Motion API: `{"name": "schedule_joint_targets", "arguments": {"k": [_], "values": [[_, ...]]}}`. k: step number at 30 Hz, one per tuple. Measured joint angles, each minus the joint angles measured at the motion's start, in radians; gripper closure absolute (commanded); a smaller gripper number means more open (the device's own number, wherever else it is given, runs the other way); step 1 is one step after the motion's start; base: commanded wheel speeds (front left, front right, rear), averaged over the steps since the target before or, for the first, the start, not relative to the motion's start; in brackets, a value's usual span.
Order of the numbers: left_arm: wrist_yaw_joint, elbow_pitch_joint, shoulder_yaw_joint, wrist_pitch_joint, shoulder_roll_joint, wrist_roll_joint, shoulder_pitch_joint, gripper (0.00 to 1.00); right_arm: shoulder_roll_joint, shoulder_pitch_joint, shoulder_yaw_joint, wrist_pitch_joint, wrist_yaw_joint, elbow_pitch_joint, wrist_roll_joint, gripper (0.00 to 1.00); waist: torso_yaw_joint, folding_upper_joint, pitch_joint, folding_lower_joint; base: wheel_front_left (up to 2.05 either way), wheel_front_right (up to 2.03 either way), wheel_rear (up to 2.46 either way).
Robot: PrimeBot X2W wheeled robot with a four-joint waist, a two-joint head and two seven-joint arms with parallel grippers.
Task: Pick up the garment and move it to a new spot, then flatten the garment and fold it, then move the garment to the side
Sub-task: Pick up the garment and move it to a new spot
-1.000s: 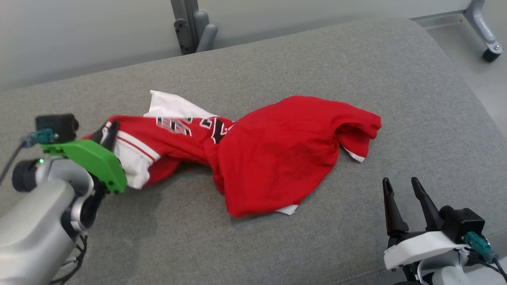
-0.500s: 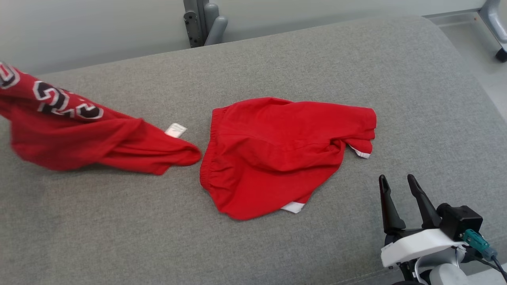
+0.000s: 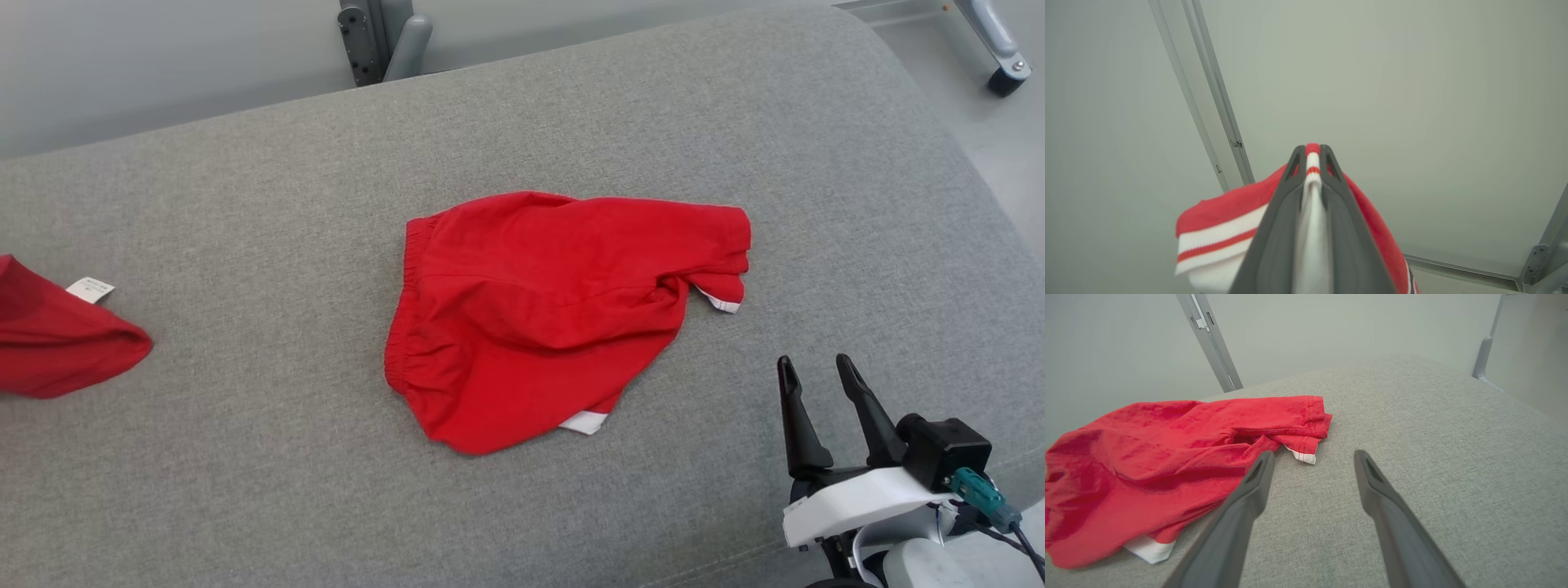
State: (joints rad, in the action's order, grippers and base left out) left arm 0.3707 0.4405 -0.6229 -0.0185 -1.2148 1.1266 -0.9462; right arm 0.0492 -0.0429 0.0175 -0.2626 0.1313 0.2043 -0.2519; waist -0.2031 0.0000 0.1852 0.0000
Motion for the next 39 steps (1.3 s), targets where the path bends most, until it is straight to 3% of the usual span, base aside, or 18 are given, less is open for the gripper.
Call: {"name": "schedule_joint_targets", "arguments": {"k": [5,13,19,20,22,23,27,31,35,36,39], "values": [[-0.022,0.038,0.0,-0.022,0.01,0.014,0.014,1.0,0.0,-0.002,-0.003,0.0,0.0,-0.003,0.004,0.0,-0.004,0.0,0.009,0.0,0.0,0.0,0.0],[-0.108,0.166,-0.027,-0.129,0.274,0.139,0.211,1.0,0.0,-0.013,0.015,0.0,0.0,0.002,0.01,0.0,0.014,0.0,0.03,0.0,0.0,0.0,0.0],[-0.196,0.3,0.003,-0.214,0.384,0.193,0.284,1.0,0.0,-0.025,0.019,0.0,0.0,0.006,0.022,0.0,0.013,0.0,0.034,0.0,0.0,0.0,0.0],[-0.213,0.323,0.018,-0.221,0.398,0.203,0.29,0.94,0.0,-0.025,0.016,0.0,0.0,0.006,0.025,0.0,0.013,0.0,0.032,0.0,0.0,0.0,0.0],[-0.233,0.365,0.018,-0.23,0.414,0.198,0.297,0.51,0.0,-0.025,0.008,0.0,0.0,0.01,0.029,0.0,0.015,0.0,0.027,0.0001,0.0,0.0,0.0],[-0.241,0.381,0.026,-0.232,0.42,0.196,0.299,0.0,0.0,-0.024,0.004,0.0,0.0,0.011,0.033,0.0,0.017,0.0,0.024,0.0,0.0,0.0,0.0],[-0.258,0.417,0.067,-0.24,0.42,0.164,0.301,0.0,0.0,-0.016,-0.001,0.0,0.0,0.013,0.036,0.0,0.022,0.0,0.001,0.0,0.0,0.0,0.0],[-0.257,0.303,0.211,-0.246,0.394,-0.005,0.331,0.0,0.0,0.011,-0.04,0.0,0.0,-0.011,0.022,0.0,0.027,0.0001,-0.032,0.0,0.0,0.0,0.0],[-0.244,0.158,0.315,-0.246,0.438,-0.124,0.468,0.0,0.0,0.044,-0.067,0.0,0.0,-0.038,0.025,0.0,0.036,0.0,-0.062,0.0,0.0,0.0,0.0],[-0.238,0.045,0.365,-0.246,0.474,-0.208,0.565,0.0,0.0,0.064,-0.08,0.0,0.0,-0.061,0.042,0.0,0.044,0.0001,-0.084,0.0,0.0,0.0,0.0],[-0.231,-0.059,0.391,-0.246,0.515,-0.272,0.679,0.0,0.0,0.085,-0.088,0.0,0.0,-0.083,0.067,0.0,0.053,0.0,-0.108,0.0,0.0,0.0,0.0]]}}
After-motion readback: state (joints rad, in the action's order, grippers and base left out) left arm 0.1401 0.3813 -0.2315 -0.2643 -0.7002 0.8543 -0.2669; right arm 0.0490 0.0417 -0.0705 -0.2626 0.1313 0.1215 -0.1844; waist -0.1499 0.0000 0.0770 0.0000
